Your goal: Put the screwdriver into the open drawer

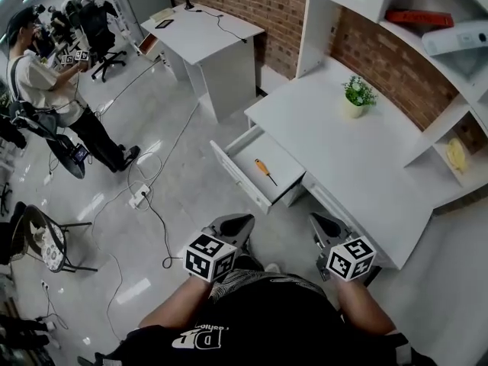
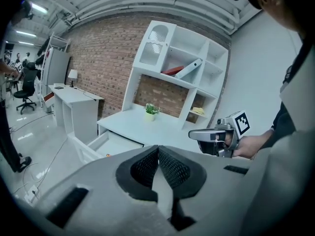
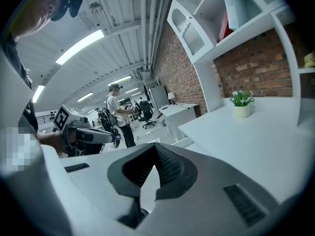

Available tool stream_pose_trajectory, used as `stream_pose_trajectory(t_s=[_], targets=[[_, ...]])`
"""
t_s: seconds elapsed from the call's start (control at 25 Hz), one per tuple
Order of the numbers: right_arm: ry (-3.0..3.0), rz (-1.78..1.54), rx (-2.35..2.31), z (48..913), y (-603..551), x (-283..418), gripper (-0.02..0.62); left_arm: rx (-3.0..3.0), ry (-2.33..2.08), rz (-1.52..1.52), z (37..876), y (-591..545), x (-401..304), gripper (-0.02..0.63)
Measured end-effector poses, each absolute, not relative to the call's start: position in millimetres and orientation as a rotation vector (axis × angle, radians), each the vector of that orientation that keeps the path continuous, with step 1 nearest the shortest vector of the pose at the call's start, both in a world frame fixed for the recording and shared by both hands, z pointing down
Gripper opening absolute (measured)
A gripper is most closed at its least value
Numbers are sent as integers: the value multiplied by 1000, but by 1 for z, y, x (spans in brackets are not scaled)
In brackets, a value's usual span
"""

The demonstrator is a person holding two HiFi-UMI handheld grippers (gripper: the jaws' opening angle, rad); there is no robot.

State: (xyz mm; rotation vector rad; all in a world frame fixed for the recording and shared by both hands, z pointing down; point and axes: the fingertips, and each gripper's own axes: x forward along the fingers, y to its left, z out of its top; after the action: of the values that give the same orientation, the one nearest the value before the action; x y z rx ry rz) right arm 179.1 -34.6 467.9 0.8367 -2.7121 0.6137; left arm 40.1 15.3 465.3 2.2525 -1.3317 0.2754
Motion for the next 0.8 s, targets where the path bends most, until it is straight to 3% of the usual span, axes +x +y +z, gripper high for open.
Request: stream_pose_trajectory(t_s=[0.8], targets=[[-2738, 591, 833, 464, 6, 193, 3, 2285, -1325, 270, 458, 40, 62, 18]])
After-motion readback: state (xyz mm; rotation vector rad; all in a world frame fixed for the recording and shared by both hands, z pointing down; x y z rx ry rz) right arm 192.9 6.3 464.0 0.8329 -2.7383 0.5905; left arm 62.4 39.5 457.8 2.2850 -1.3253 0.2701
